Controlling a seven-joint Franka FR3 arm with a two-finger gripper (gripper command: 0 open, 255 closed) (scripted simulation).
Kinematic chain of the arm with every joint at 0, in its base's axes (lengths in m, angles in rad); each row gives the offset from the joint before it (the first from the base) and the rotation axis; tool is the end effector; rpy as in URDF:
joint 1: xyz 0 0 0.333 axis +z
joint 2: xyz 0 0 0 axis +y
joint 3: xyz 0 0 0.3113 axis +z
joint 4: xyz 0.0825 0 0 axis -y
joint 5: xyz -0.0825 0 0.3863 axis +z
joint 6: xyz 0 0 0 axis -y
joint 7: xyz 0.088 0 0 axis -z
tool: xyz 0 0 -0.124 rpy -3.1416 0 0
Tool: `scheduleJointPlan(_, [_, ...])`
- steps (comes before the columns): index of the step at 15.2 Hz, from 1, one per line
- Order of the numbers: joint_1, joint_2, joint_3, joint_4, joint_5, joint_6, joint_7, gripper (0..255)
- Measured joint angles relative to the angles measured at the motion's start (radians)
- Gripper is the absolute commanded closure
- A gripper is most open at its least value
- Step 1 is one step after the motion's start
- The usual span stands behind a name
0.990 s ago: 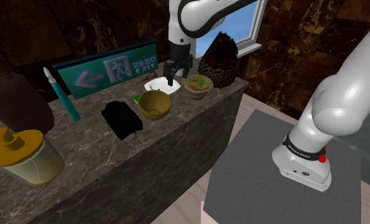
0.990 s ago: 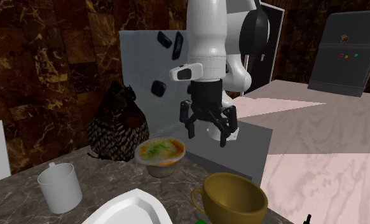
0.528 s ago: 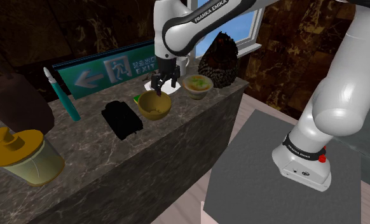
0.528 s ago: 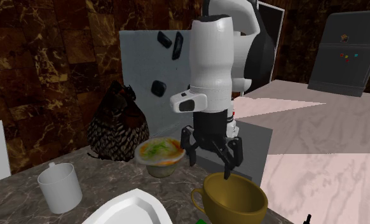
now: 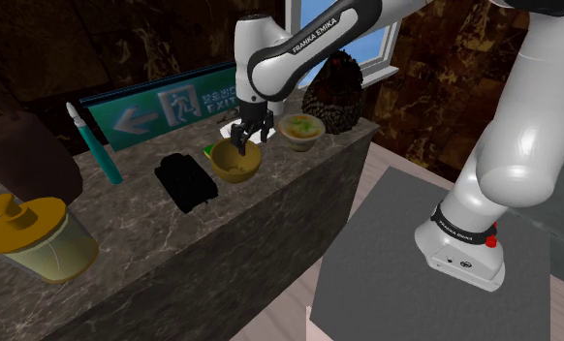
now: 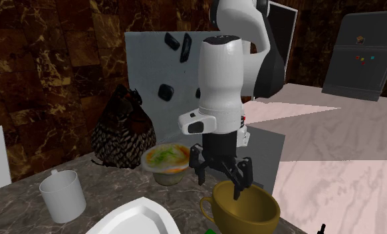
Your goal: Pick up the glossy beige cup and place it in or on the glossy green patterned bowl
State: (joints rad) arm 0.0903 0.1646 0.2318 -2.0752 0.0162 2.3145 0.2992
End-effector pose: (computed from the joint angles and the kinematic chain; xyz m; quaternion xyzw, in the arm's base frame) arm 0.5540 0.1834 0.3372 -0.9989 -0.0039 -0.0299 0.0358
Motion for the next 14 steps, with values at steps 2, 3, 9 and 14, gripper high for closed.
scheduleJointPlan(2, [0.000,0.001,0.000,0.000,0.000,0.002,0.000,0])
scheduleJointPlan(3, [0.000,0.002,0.000,0.000,0.000,0.002,0.000,0])
scheduleJointPlan(9, [0.000,0.002,0.000,0.000,0.000,0.002,0.000,255])
scheduleJointPlan(14, [0.000,0.002,0.000,0.000,-0.001,0.002,0.000,255])
